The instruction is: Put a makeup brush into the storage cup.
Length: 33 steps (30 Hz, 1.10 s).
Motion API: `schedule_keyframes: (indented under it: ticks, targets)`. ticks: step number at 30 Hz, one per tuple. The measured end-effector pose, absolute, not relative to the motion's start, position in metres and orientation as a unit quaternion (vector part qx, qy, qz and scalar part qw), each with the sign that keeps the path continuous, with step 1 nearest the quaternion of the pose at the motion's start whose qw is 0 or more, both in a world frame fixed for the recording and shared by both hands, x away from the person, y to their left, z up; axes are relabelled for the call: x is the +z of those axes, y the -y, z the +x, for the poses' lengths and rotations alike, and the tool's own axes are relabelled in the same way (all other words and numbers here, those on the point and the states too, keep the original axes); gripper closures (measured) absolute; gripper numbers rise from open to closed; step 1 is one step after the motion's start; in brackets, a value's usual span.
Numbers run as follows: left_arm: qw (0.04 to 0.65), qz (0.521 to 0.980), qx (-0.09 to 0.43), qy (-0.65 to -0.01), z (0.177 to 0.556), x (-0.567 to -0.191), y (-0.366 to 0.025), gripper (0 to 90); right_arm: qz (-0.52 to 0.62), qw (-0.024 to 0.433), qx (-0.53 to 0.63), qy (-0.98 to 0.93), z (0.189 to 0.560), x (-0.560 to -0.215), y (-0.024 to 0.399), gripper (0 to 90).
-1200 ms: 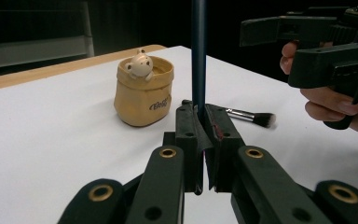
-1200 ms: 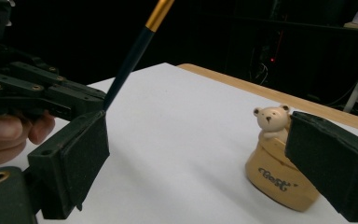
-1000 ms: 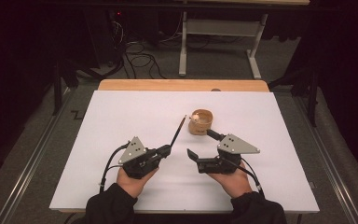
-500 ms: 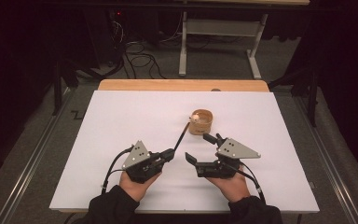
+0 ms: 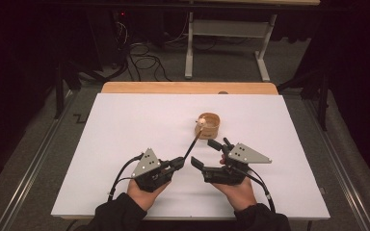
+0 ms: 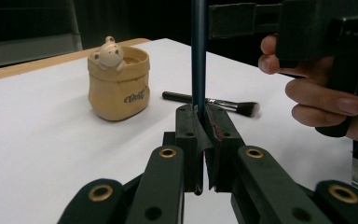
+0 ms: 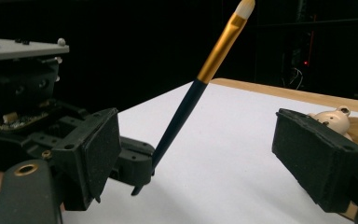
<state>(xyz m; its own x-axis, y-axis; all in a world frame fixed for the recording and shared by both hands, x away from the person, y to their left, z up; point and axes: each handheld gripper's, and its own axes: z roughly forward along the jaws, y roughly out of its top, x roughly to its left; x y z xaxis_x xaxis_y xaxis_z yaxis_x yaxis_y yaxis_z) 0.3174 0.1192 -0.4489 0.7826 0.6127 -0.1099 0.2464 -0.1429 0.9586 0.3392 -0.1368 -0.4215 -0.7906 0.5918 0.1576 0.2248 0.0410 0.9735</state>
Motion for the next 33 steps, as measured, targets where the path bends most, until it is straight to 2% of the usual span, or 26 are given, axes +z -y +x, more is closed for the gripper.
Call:
schedule_keyframes:
  ticks: [14, 33]
  targets:
    - [0.583, 0.742, 0.168, -0.285, 0.313, -0.453, -0.11, 84.8, 0.306, 0.112, 0.655, -0.682, 0.34, -0.422, 0.14, 29.0]
    - [0.586, 0.741, 0.171, -0.278, 0.309, -0.454, -0.105, 84.8, 0.307, 0.094, 0.669, -0.671, 0.343, -0.426, 0.143, 53.6]
